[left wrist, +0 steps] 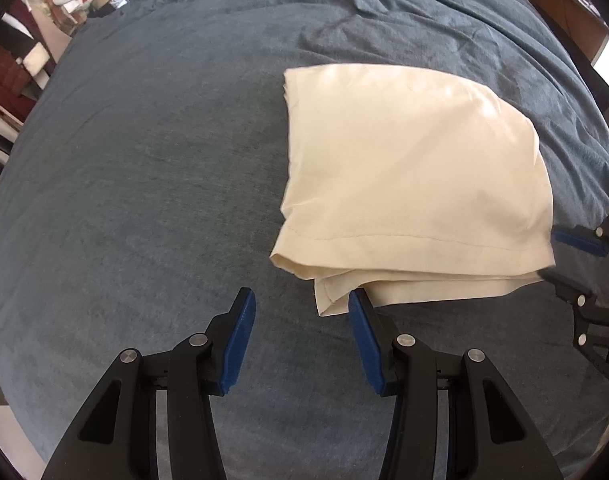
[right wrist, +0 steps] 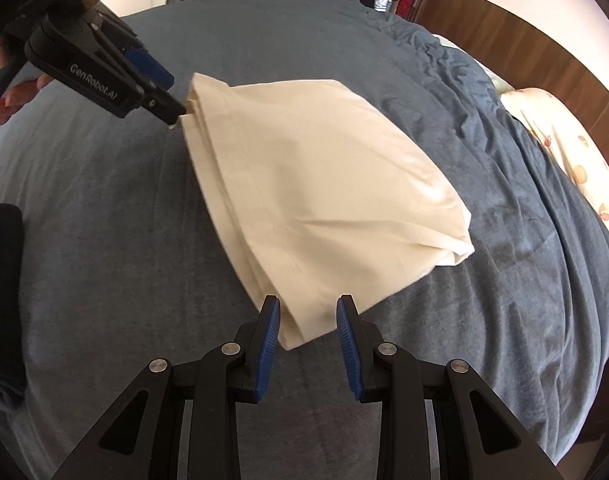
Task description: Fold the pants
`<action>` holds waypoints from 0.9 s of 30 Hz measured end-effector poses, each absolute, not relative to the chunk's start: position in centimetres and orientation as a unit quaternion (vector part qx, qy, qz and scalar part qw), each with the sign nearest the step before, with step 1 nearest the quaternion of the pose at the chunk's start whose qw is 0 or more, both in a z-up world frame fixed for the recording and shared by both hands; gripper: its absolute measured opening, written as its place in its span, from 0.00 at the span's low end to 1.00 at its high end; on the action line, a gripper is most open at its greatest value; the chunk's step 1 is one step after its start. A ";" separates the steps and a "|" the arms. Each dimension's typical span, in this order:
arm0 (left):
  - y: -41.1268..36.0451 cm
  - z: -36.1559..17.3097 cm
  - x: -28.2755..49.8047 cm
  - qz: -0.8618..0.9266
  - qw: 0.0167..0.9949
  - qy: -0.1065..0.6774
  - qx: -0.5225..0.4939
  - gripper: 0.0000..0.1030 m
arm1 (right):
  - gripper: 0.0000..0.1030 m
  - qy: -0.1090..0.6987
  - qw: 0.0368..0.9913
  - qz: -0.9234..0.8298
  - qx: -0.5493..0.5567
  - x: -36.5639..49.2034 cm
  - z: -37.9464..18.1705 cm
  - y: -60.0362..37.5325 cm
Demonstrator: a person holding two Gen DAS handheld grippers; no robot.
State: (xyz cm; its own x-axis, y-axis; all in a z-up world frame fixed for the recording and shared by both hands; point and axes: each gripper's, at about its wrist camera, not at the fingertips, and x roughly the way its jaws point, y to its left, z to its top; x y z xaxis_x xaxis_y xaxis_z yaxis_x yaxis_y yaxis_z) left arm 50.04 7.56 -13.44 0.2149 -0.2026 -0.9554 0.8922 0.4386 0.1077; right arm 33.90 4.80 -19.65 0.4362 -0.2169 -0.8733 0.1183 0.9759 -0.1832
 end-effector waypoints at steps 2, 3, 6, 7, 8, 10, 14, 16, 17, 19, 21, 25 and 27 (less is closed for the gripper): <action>7.5 -13.6 50.1 -0.385 0.701 0.480 0.361 0.46 | 0.30 0.520 0.846 -0.110 -0.046 33.7 -19.6 4.6; 7.6 -13.7 50.2 -0.379 0.704 0.479 0.363 0.46 | 0.30 0.521 0.844 -0.119 -0.046 33.6 -19.6 4.3; 7.9 -13.9 50.4 -0.365 0.710 0.481 0.362 0.46 | 0.30 0.535 0.832 -0.143 -0.035 33.3 -19.9 3.6; 8.0 -13.9 50.3 -0.367 0.708 0.482 0.363 0.46 | 0.30 0.544 0.825 -0.153 -0.026 33.2 -20.1 3.2; 8.0 -13.8 50.2 -0.368 0.707 0.481 0.365 0.46 | 0.30 0.548 0.821 -0.157 -0.016 33.0 -20.1 2.9; 8.3 -13.4 50.0 -0.370 0.708 0.479 0.365 0.46 | 0.30 0.549 0.821 -0.160 -0.006 32.7 -19.9 2.6; 9.2 -11.2 49.4 -0.383 0.718 0.456 0.361 0.47 | 0.30 0.534 0.829 -0.162 -0.024 32.6 -19.2 3.3; 9.3 -10.7 49.4 -0.385 0.724 0.447 0.358 0.47 | 0.30 0.523 0.836 -0.162 -0.026 32.5 -18.6 3.7; 9.2 -10.7 49.6 -0.388 0.723 0.448 0.354 0.47 | 0.30 0.519 0.839 -0.163 -0.029 32.5 -18.4 3.9; 8.8 -11.3 50.0 -0.389 0.715 0.455 0.360 0.47 | 0.30 0.515 0.841 -0.162 -0.031 32.8 -18.4 4.2; 8.4 -11.8 50.3 -0.386 0.716 0.450 0.369 0.47 | 0.30 0.517 0.840 -0.161 -0.028 33.0 -18.5 4.1; 8.0 -12.0 50.6 -0.389 0.720 0.452 0.354 0.47 | 0.30 0.521 0.836 -0.171 -0.022 33.2 -18.7 3.3; 7.9 -12.1 50.7 -0.391 0.721 0.454 0.348 0.45 | 0.30 0.521 0.835 -0.176 -0.018 33.3 -18.8 2.9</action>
State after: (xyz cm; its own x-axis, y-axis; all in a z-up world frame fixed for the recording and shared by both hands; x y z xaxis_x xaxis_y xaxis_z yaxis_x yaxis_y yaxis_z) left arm 50.67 7.94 -12.12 0.2819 -0.2482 -0.9268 0.8796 0.4526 0.1463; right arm 33.34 2.88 -18.82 0.3950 -0.3122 -0.8640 0.2746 0.9376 -0.2133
